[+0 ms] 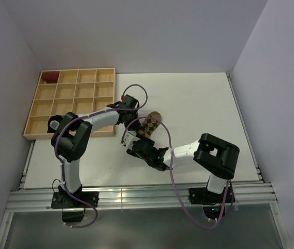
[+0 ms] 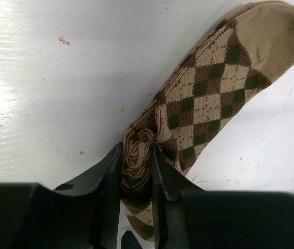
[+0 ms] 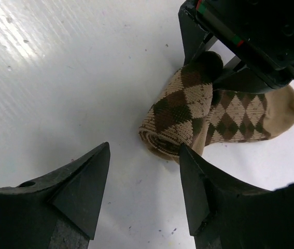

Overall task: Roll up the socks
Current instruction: Roll the sock at the center of the board.

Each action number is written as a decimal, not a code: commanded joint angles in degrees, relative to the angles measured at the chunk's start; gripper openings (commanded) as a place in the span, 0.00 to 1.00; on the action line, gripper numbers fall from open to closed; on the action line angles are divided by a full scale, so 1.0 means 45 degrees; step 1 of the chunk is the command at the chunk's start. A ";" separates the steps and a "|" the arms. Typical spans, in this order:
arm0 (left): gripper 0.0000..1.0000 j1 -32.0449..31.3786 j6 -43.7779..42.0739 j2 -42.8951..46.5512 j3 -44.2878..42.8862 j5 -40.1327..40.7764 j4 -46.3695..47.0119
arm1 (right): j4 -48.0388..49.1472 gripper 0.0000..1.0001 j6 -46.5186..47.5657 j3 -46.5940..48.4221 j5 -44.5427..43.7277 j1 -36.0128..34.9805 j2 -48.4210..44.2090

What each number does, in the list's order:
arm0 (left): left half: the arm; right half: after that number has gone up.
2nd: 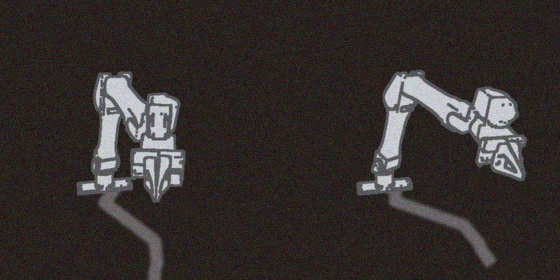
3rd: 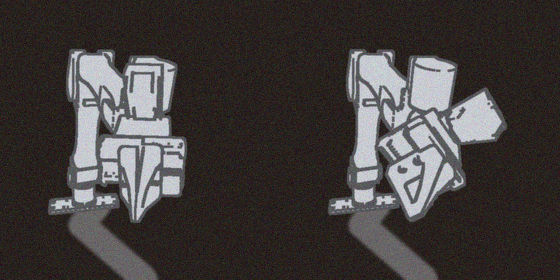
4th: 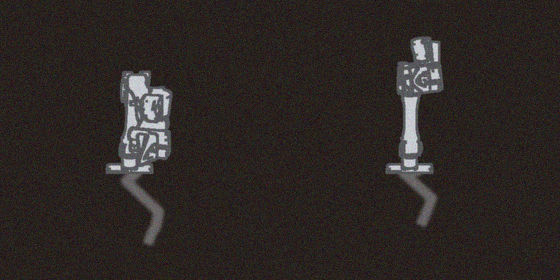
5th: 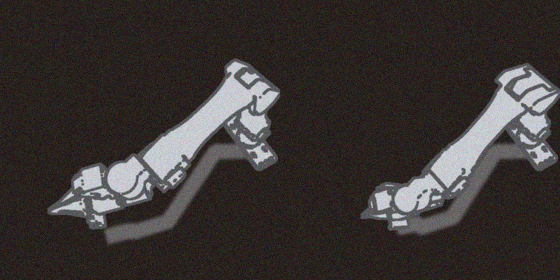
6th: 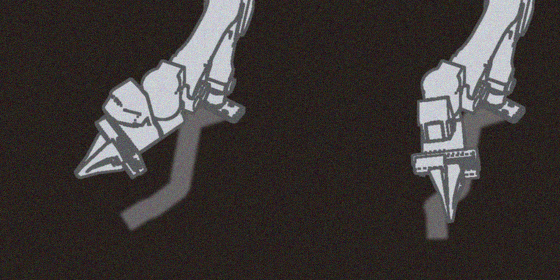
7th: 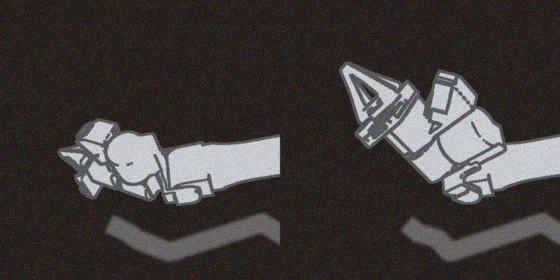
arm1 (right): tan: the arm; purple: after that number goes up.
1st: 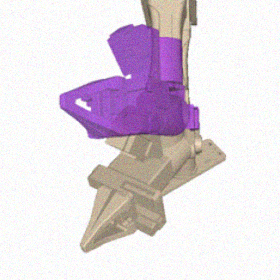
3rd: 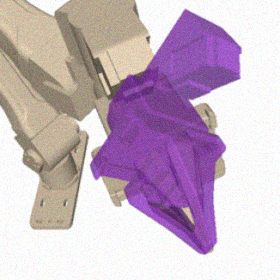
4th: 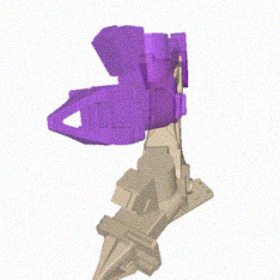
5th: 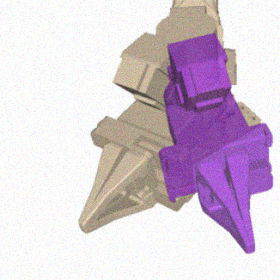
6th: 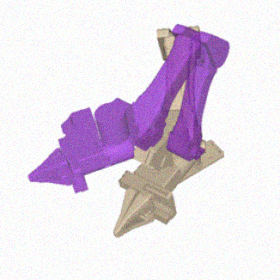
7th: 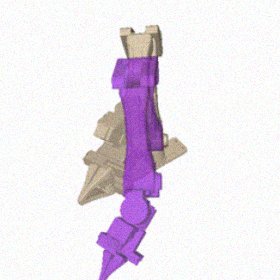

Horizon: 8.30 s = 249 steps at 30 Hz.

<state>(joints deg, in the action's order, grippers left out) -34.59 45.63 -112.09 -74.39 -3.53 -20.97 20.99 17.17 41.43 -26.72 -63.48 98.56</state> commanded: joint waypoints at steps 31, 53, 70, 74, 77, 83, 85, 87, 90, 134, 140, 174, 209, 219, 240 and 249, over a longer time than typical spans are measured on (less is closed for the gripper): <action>0.25 -0.0048 -0.0882 0.0044 0.0749 -0.0426 -0.0400 | -0.0758 0.00 -0.2152 0.0600 0.1988 0.1664 -0.0026; 0.45 0.0128 0.0309 0.1356 0.1609 -0.0738 0.1848 | 0.0081 0.00 -0.6257 -0.0359 1.2111 0.7252 -0.0770; 0.04 0.0089 0.0213 0.0750 0.2742 -0.0837 0.2297 | -0.1227 0.27 -0.4734 0.0051 0.8323 0.5260 -0.1842; 0.04 0.0089 0.0134 0.0632 0.2722 -0.0895 0.2356 | -0.1481 0.50 -0.4227 0.0012 0.7229 0.4773 -0.2683; 0.04 0.0089 0.0057 0.0554 0.2683 -0.0895 0.2336 | -0.1190 0.55 -0.4069 -0.0046 0.6602 0.4226 -0.3055; 0.04 0.0089 0.0017 0.0632 0.2645 -0.0973 0.2336 | -0.1091 0.57 -0.3952 0.0791 0.6212 0.4147 -0.2198; 0.04 0.0089 -0.0022 0.0652 0.2625 -0.0954 0.2297 | -0.1091 0.57 -0.3952 0.1027 0.6114 0.4166 -0.1690; 0.04 0.0089 -0.0022 0.0671 0.2625 -0.0954 0.2278 | -0.1091 0.57 -0.3952 0.1262 0.5957 0.4147 -0.1339; 0.04 0.0108 -0.0061 0.0691 0.2625 -0.1012 0.2336 | -0.1208 0.57 -0.3406 0.1554 0.6074 0.4185 -0.0870; 0.25 0.0890 -0.2463 -0.1008 -0.0245 -0.0895 0.2356 | -0.3298 0.00 -0.1745 0.2590 1.0234 0.4420 0.0011; 0.25 0.0753 -0.2814 -0.1281 -0.0773 -0.0973 0.2414 | -0.3610 0.00 -0.1589 0.2805 1.0293 0.4303 0.0167; 0.73 0.1007 0.0854 0.3558 0.0492 0.2483 0.0852 | -0.4567 0.00 -0.4752 0.3643 1.2519 0.5923 0.2315; 0.61 0.1397 0.3884 0.8211 0.6901 0.2427 0.0322 | -0.4939 0.00 -0.2878 0.3430 1.1094 0.4381 0.1691; 0.30 0.1339 0.3710 0.5771 0.6533 0.1781 0.1515 | -0.4356 0.00 -0.2741 0.2533 1.0625 0.4068 0.0462; 0.18 0.0206 0.1580 0.1023 0.2567 -0.0035 0.3742 | -0.3844 0.00 -0.2195 0.1631 0.9161 0.3209 -0.1494; 0.18 0.0206 0.1637 0.0711 0.2703 -0.0407 0.4289 | -0.4547 0.00 -0.1862 0.2569 0.7992 0.2528 -0.0829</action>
<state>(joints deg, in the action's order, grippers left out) -33.52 53.76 -107.48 -61.10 -4.99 -4.34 3.49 7.31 50.11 11.75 -49.58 94.32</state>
